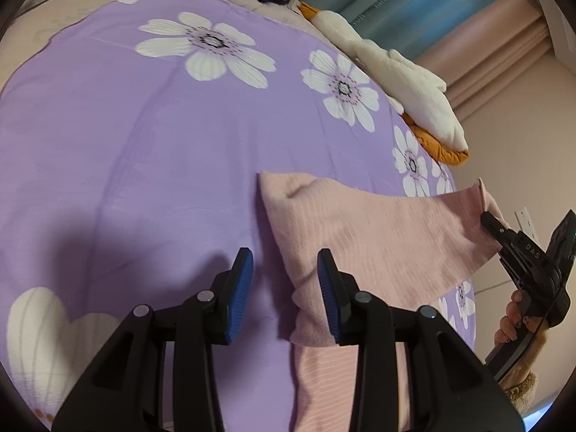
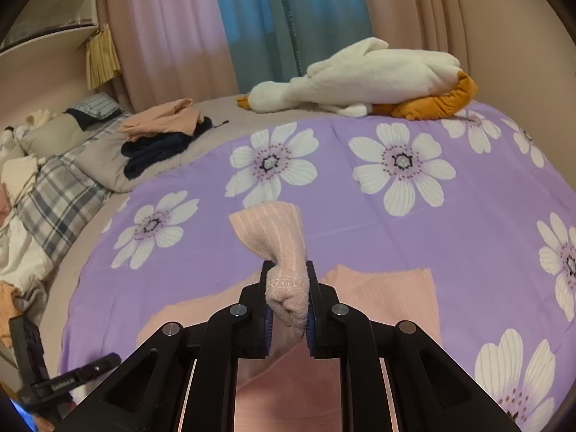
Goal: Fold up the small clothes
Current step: 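Lift and fold the gripped sweater side inward over the body with the right tool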
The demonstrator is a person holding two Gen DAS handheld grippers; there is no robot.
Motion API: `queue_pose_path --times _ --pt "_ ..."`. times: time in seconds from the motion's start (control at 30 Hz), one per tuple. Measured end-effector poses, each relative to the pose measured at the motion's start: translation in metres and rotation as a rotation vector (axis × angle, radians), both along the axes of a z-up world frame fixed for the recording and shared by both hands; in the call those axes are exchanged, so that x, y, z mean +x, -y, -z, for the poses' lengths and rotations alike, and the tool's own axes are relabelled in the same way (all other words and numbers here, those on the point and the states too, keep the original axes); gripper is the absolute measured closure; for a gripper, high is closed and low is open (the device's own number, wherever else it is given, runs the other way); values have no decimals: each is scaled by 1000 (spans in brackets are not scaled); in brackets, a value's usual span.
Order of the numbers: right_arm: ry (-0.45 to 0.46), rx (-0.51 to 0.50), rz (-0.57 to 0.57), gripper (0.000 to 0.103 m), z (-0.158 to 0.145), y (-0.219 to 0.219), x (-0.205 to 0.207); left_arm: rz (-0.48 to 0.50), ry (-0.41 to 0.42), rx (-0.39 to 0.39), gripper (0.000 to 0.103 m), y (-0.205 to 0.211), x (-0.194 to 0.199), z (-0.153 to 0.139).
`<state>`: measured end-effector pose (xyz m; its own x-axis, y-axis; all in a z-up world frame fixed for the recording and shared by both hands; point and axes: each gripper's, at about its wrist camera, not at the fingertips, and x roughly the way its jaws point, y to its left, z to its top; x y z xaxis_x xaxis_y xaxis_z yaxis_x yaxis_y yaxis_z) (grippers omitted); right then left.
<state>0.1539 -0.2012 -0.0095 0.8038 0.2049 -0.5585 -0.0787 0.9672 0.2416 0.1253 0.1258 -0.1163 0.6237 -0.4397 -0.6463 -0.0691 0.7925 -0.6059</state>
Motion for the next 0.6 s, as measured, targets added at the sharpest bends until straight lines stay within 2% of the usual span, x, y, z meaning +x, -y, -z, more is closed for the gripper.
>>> queue_pose_path --times 0.6 --pt "-41 32 77 87 18 33 2 123 -16 27 68 45 12 14"
